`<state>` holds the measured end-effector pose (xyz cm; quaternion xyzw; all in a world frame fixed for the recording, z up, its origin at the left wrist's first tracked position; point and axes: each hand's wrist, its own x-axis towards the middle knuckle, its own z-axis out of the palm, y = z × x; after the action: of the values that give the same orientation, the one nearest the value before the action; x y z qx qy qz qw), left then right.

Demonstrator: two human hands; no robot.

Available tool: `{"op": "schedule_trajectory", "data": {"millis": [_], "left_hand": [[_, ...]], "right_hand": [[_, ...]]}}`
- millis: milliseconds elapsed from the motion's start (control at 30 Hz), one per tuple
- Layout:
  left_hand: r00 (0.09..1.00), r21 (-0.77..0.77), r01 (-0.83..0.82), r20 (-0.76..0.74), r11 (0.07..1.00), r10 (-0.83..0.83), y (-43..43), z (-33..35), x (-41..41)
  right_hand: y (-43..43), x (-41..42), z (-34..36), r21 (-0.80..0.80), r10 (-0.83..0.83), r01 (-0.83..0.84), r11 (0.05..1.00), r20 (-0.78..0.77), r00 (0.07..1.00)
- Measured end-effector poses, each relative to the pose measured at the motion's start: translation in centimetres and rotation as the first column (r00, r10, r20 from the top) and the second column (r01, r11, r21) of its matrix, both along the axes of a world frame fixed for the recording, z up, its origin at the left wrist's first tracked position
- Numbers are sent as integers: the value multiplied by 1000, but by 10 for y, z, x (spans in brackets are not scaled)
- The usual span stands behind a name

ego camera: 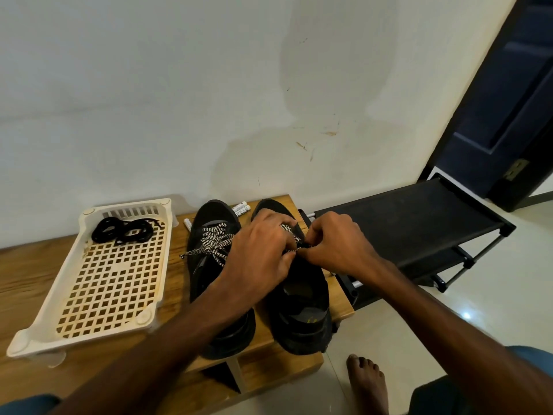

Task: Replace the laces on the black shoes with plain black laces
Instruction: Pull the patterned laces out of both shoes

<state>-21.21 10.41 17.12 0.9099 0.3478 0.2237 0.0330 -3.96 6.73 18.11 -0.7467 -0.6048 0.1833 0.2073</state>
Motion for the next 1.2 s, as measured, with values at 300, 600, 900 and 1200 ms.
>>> {"op": "schedule_trajectory", "data": {"millis": [300,600,900,1200], "left_hand": [[843,-325,-166,443,931,305,23,9,-14],[978,-208,-47,188,977,87,-2,4,0],[982,-151,-78,157,985,102,-5,-2,9],[790,-398,-225,460,889,406,39,34,-35]], "right_hand": [[-11,-1,5,-43,-35,36,998,9,999],[-11,0,5,-40,-18,19,999,10,1000],[-11,3,4,-31,-33,32,999,-26,999],[-11,8,4,-34,-71,69,997,-51,996]]}}
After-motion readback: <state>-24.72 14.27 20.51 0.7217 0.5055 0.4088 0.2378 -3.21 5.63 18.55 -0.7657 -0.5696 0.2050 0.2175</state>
